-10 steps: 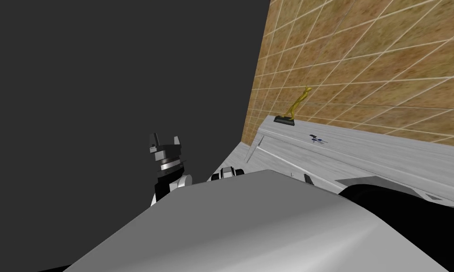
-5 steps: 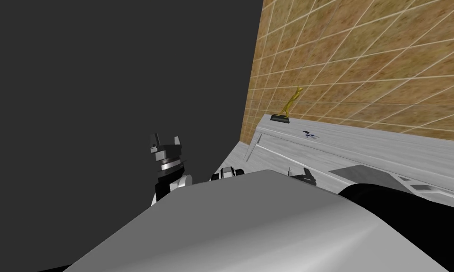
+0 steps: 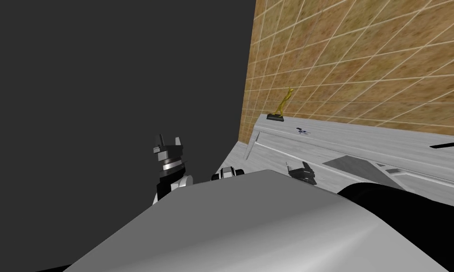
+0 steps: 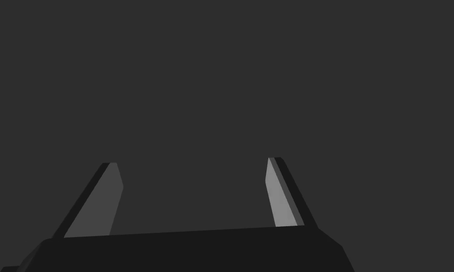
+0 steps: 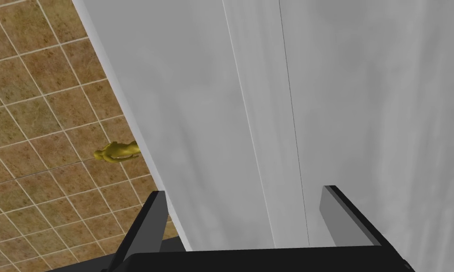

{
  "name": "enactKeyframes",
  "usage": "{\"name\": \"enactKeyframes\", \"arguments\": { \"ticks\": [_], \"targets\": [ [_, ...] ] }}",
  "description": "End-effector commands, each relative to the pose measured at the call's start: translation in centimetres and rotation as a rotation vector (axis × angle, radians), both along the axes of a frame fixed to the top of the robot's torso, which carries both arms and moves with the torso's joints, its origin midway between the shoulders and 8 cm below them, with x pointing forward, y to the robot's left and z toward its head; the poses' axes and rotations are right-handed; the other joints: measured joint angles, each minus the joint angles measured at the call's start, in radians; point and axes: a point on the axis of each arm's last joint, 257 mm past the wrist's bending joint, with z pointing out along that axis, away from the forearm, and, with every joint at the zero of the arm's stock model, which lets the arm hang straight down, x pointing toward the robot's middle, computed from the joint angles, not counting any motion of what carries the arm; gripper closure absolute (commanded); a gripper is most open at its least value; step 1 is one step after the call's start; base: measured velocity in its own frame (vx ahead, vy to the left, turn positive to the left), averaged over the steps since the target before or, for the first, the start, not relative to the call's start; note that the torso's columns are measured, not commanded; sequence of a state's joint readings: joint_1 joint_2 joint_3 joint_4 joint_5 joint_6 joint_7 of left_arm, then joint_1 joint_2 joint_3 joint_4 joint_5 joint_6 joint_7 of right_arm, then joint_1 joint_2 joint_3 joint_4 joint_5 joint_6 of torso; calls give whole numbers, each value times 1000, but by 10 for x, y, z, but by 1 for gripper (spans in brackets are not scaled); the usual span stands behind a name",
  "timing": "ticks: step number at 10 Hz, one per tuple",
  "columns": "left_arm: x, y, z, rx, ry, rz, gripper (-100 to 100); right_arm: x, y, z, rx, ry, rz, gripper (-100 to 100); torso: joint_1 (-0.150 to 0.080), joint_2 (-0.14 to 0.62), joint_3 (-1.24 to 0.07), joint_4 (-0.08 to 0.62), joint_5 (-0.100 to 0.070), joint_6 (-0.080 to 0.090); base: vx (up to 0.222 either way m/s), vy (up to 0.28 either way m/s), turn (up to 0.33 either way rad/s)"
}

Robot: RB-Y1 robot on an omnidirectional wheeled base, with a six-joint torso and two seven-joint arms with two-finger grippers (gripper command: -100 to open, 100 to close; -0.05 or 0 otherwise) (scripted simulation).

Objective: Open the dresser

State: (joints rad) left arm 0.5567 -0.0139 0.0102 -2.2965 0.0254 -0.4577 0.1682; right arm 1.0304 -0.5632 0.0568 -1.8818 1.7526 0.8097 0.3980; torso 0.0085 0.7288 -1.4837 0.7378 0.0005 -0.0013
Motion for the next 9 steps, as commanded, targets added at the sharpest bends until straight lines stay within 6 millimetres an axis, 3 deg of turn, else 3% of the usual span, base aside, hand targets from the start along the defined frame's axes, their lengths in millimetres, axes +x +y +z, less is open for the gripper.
{"name": "enactKeyframes", "arguments": {
  "ticks": [1,2,3,5,6,8,9],
  "targets": [
    [0,-1,-1,-2,2,-4,0,19,-13,11,0,-4,30,-100,1,0,1,0,1,-2,8,52,-111],
    [1,-2,-4,-3,9,-7,0,21,-12,7,12,10,43,-100,2,-1,-1,0,1,1,0,60,-127],
    [1,-3,-7,-5,17,-10,0,35,-24,20,1,-9,56,-100,3,-3,-2,0,0,1,-45,94,-190],
    [2,-6,-11,-8,28,-16,0,37,-23,16,13,8,72,-100,6,-1,-2,1,3,-1,-14,58,-68],
    [3,-7,-13,-10,32,-22,0,52,-34,30,6,-7,89,-100,6,-3,-2,0,3,-3,-7,64,-140],
    [3,-9,-19,-13,47,-25,0,48,-30,21,17,12,90,-100,10,-2,-5,2,8,1,-15,37,-63],
    [3,-10,-19,-14,48,-29,0,48,-29,19,23,17,94,0,8,-1,-2,1,7,0,-20,-17,-6]
  ]
}}
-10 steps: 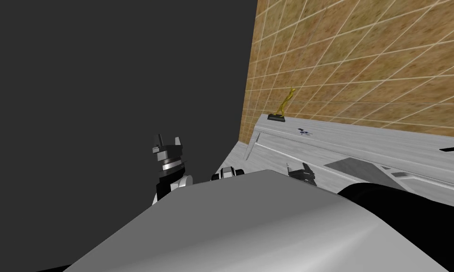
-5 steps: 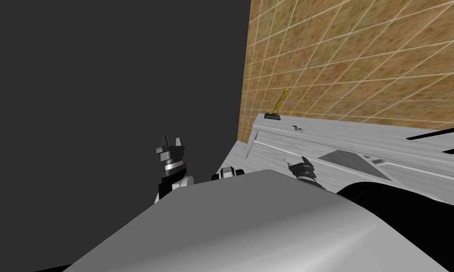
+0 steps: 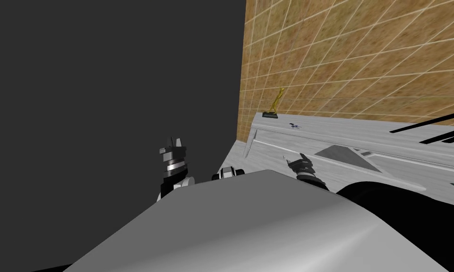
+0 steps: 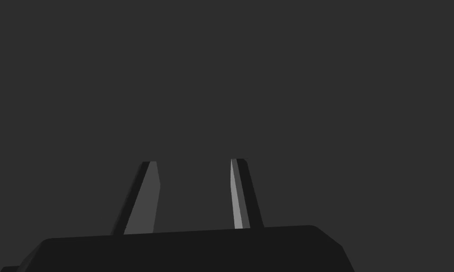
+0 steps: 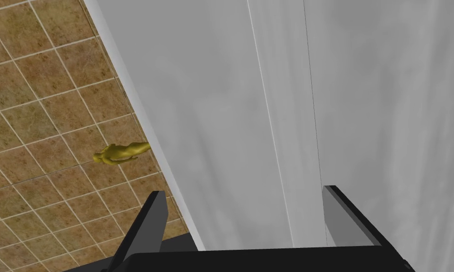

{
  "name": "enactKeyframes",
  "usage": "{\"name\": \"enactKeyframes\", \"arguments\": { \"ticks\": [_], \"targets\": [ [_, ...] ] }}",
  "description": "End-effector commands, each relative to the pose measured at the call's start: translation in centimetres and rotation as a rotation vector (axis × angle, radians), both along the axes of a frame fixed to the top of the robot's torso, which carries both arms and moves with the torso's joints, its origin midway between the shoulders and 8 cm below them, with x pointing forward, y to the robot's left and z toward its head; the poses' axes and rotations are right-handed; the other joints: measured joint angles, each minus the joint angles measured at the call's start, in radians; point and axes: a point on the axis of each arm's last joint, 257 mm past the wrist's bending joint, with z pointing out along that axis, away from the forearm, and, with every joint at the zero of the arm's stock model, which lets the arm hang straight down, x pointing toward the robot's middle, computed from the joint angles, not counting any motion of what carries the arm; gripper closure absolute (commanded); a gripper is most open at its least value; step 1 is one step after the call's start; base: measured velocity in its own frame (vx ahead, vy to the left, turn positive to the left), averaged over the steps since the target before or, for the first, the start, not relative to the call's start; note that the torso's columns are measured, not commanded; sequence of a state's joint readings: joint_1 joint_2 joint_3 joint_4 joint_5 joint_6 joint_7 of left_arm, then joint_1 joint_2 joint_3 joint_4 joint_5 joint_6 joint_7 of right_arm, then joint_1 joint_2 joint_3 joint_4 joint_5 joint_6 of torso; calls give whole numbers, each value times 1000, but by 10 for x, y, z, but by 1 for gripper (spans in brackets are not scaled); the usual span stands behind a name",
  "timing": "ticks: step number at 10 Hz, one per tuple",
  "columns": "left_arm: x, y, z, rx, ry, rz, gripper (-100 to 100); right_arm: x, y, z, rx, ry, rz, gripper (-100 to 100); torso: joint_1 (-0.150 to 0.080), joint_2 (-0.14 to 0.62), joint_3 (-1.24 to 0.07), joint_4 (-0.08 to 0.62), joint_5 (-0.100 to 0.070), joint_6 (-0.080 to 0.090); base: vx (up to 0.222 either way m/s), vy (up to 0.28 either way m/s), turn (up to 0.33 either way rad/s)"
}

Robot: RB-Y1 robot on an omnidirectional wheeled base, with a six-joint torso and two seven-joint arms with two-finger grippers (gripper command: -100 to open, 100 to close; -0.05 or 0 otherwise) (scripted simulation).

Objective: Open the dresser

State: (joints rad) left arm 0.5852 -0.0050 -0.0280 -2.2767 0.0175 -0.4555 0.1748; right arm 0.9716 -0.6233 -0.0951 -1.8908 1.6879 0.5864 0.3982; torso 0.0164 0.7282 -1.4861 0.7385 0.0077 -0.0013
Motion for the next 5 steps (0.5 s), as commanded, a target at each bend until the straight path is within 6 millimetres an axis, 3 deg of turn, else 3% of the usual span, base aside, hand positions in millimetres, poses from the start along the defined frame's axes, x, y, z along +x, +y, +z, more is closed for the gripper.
{"name": "enactKeyframes", "arguments": {
  "ticks": [1,5],
  "targets": [
    [0,-1,0,0,1,-3,0,-1,1,-2,3,4,0,0,-3,3,3,0,-1,0,-14,-16,-5],
    [0,-3,-2,-1,3,-8,0,-3,3,-7,12,14,2,0,-10,9,8,0,-4,1,-5,-9,-3]
  ]
}}
